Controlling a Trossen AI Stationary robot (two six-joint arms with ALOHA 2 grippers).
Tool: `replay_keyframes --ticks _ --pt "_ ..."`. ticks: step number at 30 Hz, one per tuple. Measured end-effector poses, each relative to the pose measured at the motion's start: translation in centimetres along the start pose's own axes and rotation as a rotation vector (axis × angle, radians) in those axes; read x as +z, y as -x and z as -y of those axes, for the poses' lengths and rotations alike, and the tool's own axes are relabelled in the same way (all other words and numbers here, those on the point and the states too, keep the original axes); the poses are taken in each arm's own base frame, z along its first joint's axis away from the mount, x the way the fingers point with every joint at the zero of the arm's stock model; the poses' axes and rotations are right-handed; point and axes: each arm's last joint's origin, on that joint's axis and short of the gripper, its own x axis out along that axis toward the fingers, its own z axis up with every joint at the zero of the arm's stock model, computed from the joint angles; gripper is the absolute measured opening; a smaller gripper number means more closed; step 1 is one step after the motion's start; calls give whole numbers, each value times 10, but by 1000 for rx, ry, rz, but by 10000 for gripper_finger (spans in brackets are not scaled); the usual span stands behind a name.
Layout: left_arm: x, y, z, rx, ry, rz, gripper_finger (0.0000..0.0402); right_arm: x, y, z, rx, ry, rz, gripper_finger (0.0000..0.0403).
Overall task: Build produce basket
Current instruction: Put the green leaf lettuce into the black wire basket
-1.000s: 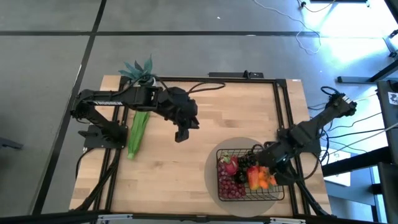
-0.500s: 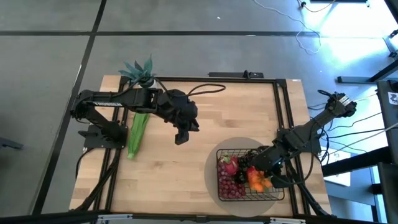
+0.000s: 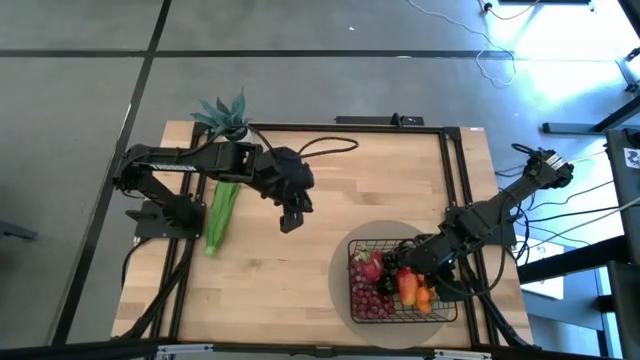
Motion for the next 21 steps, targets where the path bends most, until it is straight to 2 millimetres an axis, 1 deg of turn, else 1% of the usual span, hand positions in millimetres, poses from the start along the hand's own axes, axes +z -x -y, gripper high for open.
replay_keyframes --ticks 2,5,9,12,16,21 --pt "-5 0 -4 77 116 -36 69 1 8 -2 15 10 16 73" --pt "-15 2 -13 251 282 -79 69 3 24 -5 3 37 88 73" --pt "-30 8 -26 461 433 -166 69 3 49 -8 -47 90 206 74" --pt "-38 6 -42 567 540 -225 69 3 67 -7 -83 113 299 74" --pt "-49 1 -67 667 596 -299 69 2 88 -1 -147 120 408 74" --pt "-70 -13 -103 799 636 -369 69 1 110 5 -231 124 518 74"
